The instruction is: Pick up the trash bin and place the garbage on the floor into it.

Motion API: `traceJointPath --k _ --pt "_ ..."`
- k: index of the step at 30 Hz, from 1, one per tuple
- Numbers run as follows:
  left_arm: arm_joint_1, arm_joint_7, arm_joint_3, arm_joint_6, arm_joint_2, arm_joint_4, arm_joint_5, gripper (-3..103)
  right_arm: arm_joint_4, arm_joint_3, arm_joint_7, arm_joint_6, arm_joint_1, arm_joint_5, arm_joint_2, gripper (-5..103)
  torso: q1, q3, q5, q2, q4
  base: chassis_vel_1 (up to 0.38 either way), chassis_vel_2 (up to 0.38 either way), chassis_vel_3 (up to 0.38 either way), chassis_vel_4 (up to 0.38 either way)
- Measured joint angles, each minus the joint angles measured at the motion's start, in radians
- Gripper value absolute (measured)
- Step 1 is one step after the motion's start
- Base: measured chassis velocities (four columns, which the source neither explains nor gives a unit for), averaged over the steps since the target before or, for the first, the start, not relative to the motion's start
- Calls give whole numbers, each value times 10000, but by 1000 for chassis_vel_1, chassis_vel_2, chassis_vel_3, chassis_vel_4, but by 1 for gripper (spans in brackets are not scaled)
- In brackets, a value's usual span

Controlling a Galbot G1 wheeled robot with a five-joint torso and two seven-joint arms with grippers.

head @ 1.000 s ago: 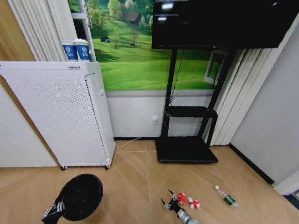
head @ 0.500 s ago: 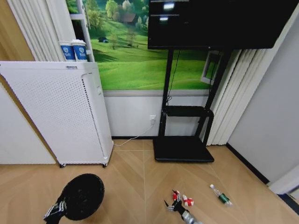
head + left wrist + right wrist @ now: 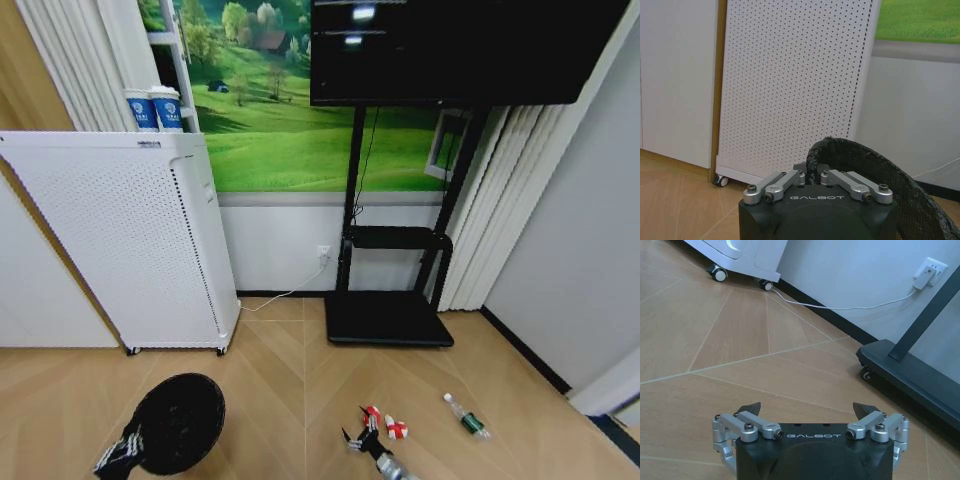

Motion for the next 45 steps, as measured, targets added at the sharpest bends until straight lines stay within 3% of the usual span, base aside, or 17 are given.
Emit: traceJointPath --k 9,23,32,45 --pt "10 63 -9 -54 -18 5 22 8 -134 175 153 -379 8 558 -139 100 0 -1 -1 1 -1 0 0 0 0" --pt "106 165 33 -116 -158 -89 165 8 0 430 -176 -168 -138 921 -491 100 0 0 -1 0 1 -17 -18 15 17" --pt "219 306 79 -214 -380 -195 339 8 304 803 325 107 -471 -522 -559 100 0 0 1 1 -3 -138 -135 121 120" --pt "373 437 16 -387 -464 -232 317 8 220 861 825 99 -718 -1519 -158 100 0 -1 0 1 -2 16 23 -19 -11"
